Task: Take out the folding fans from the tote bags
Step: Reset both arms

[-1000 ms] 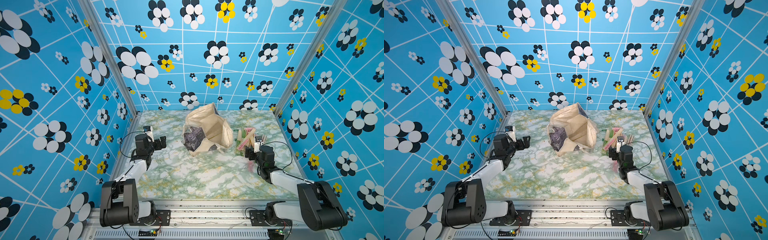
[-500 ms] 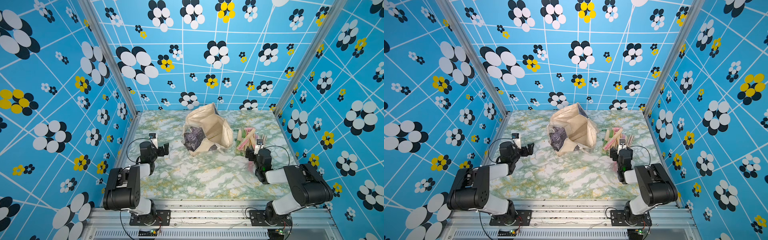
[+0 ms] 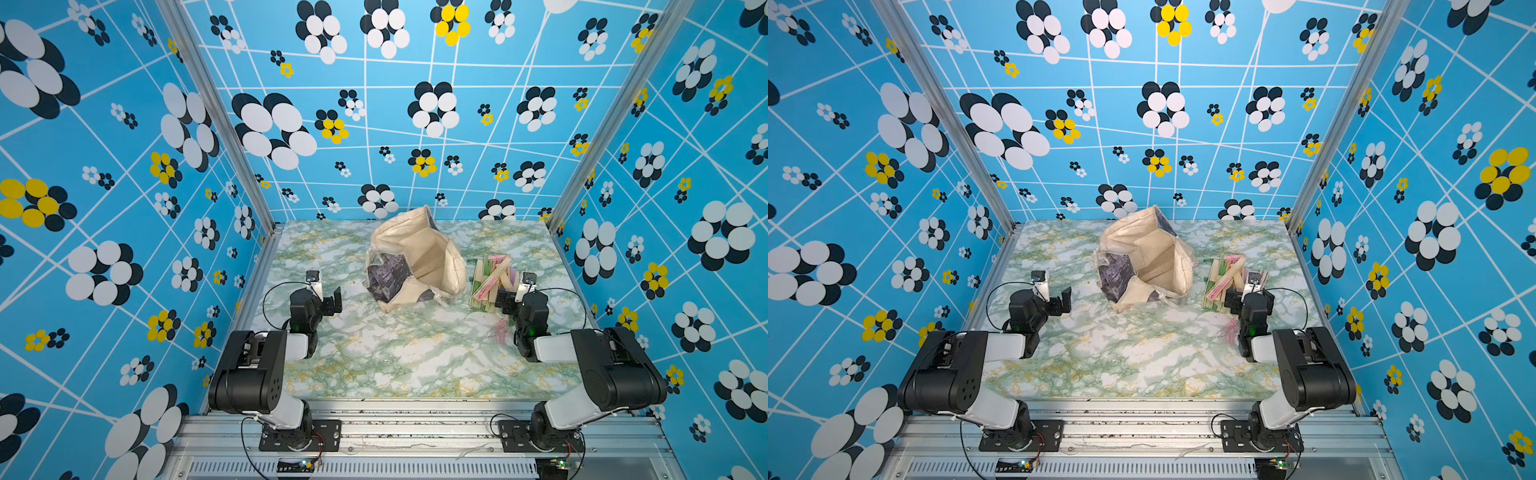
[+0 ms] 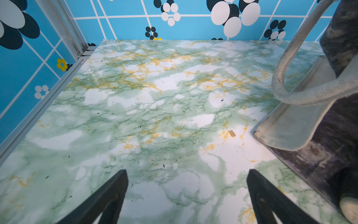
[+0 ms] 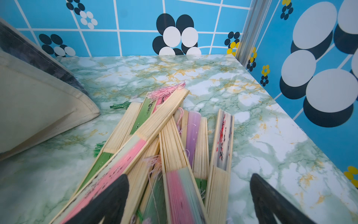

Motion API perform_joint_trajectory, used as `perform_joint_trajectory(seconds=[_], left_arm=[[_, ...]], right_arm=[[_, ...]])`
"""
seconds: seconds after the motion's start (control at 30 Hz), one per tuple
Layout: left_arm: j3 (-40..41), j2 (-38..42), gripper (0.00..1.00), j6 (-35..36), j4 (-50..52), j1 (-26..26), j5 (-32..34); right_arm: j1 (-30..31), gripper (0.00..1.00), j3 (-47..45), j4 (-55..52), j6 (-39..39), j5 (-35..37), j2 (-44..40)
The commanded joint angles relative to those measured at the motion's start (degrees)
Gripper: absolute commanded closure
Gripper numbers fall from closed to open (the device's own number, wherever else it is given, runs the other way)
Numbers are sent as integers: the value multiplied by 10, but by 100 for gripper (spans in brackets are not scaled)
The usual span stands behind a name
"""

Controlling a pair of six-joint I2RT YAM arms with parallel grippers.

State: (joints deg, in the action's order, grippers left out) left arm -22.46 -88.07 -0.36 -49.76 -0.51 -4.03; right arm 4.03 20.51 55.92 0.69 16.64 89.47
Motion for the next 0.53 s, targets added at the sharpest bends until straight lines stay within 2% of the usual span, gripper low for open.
perform_joint_trajectory(seconds=[0.0,0.5], left_arm=[[3,-2,1,9,-16,-4,15],[0,-2,1,9,-14,-3,14]], right_arm=[[-2,1,6,-9,6,8,-1],[-2,1,5,-6,5,10,-1]])
